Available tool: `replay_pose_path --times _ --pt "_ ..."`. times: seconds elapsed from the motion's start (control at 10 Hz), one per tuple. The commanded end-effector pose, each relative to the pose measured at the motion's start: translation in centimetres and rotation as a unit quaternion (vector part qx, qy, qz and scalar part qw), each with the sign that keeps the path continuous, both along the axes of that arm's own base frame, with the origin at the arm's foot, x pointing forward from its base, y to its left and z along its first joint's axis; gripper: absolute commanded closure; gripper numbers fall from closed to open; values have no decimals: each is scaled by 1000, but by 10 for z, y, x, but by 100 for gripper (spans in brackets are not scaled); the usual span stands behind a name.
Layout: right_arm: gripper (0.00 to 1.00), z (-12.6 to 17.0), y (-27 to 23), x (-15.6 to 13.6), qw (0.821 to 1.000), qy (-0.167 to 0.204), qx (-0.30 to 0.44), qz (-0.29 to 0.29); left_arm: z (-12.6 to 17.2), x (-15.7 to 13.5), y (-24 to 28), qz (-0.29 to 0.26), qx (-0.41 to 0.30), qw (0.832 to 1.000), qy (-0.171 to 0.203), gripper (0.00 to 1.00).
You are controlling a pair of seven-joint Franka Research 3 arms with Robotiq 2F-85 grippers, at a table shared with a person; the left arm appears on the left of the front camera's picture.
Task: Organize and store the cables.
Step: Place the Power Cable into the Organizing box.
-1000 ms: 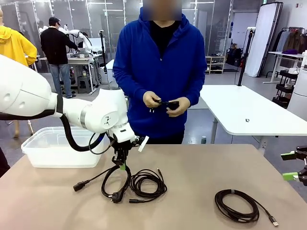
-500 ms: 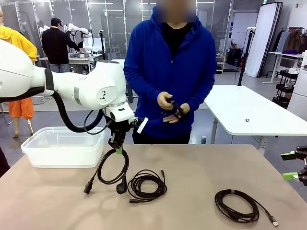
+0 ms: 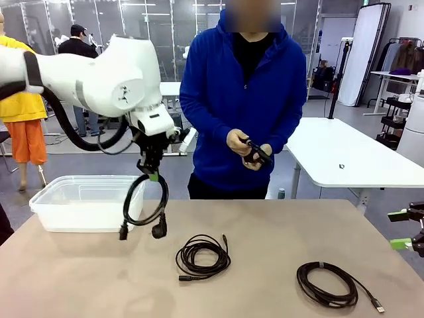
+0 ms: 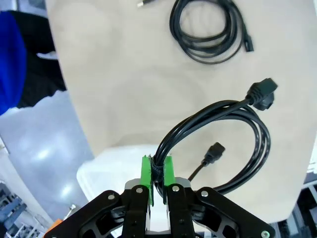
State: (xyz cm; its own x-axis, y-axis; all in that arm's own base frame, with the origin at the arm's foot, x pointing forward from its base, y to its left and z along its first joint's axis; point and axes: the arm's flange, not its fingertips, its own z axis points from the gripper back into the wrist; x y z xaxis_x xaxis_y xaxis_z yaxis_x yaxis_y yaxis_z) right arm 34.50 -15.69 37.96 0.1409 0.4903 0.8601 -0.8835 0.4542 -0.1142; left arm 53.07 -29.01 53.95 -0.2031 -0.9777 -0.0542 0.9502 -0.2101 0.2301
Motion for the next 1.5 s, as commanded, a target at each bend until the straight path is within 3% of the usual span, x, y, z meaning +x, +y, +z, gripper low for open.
replay_pose_path --times 0.0,0.8,0.9,1.1,1.4 --pt "0 0 0 1 1000 4 -2 -7 8 -12 19 38 31 999 -7 100" --pt "0 0 0 1 1000 4 -2 -7 22 -7 25 32 15 999 -11 100" --pt "0 0 0 1 1000 4 -2 -7 19 -8 25 32 16 999 -8 89" --pt "0 0 0 1 1000 4 -2 -7 40 11 57 51 29 998 13 89" --pt "0 0 0 1 1000 4 -2 -7 57 31 109 56 31 998 -6 89"
